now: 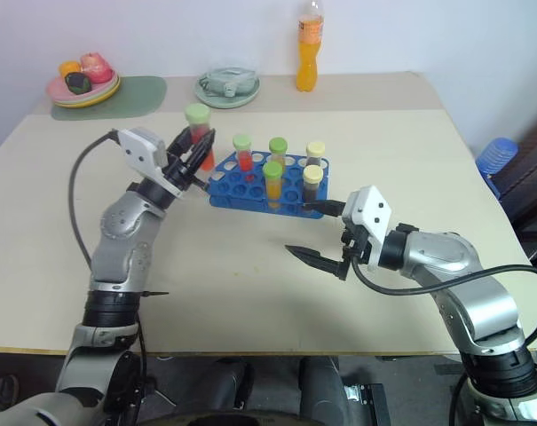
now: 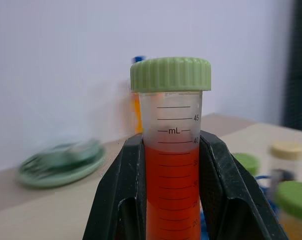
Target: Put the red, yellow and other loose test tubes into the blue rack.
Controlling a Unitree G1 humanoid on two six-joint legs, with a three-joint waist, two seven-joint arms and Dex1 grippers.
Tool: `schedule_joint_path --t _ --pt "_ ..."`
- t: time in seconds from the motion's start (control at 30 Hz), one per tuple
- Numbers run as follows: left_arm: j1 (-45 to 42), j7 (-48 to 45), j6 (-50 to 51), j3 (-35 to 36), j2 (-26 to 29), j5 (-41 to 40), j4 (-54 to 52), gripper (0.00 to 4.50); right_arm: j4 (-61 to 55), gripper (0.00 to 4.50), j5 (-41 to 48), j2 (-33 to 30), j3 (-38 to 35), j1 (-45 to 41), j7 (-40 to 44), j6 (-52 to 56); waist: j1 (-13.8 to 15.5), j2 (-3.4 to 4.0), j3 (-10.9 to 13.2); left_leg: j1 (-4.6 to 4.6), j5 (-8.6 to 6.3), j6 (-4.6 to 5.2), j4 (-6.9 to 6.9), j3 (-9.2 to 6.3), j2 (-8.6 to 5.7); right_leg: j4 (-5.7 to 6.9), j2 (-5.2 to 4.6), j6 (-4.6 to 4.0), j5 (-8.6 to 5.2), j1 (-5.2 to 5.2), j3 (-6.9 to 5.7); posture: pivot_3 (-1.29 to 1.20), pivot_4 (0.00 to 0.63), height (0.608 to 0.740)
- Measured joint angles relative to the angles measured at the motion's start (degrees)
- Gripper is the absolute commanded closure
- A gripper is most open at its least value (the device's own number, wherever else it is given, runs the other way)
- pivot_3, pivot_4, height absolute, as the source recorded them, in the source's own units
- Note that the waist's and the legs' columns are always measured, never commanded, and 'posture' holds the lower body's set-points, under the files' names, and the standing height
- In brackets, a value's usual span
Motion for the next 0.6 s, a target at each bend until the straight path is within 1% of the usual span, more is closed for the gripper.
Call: schedule_joint_path --t 0.1,0.23,0.33,0.43,0.6 --pt "-0.07 -5.42 -6.31 -1.07 -0.26 -0.24 4.52 3.73 -2.13 0.00 0.11 -0.83 -1.50 0.95 -1.16 0.58 0.07 0.00 0.00 0.00 0.00 0.00 0.00 0.00 -0.02 0.00 -0.01 0.00 0.00 0.01 0.00 0.00 0.150 0.740" --pt "-0.10 -8.45 -12.73 -1.75 -1.81 -0.05 9.87 3.73 -3.86 0.00 0.36 -1.28 -2.68 1.70 -2.72 1.82 0.09 -0.01 0.00 0.00 0.00 0.00 0.01 0.00 -0.02 -0.01 -0.01 0.00 0.00 0.02 0.00 0.00 0.150 0.740" --pt "-0.41 -8.20 -17.22 -2.17 -3.05 1.33 15.56 3.73 -4.91 0.00 0.78 -1.30 -3.51 2.11 -3.68 2.77 0.12 -0.01 0.00 0.00 0.00 0.01 0.01 0.00 -0.03 -0.01 -0.01 0.00 0.00 0.02 0.00 0.00 0.150 0.740" --pt "-1.04 -6.08 -20.22 -2.14 -3.43 3.08 21.02 3.73 -5.60 0.00 1.16 -1.39 -3.89 2.35 -4.50 3.70 0.11 -0.01 0.00 0.01 0.00 0.01 0.01 -0.01 -0.02 0.00 0.00 0.00 0.00 0.02 -0.01 0.00 0.150 0.740" --pt "-3.16 -3.76 -24.85 -2.16 -4.24 4.97 26.91 3.73 -6.07 0.00 1.35 -1.50 -4.06 2.39 -5.23 4.37 0.14 -0.02 -0.01 0.00 0.00 0.01 0.01 -0.01 -0.03 0.00 0.00 0.01 0.00 0.02 -0.01 0.00 0.150 0.740"
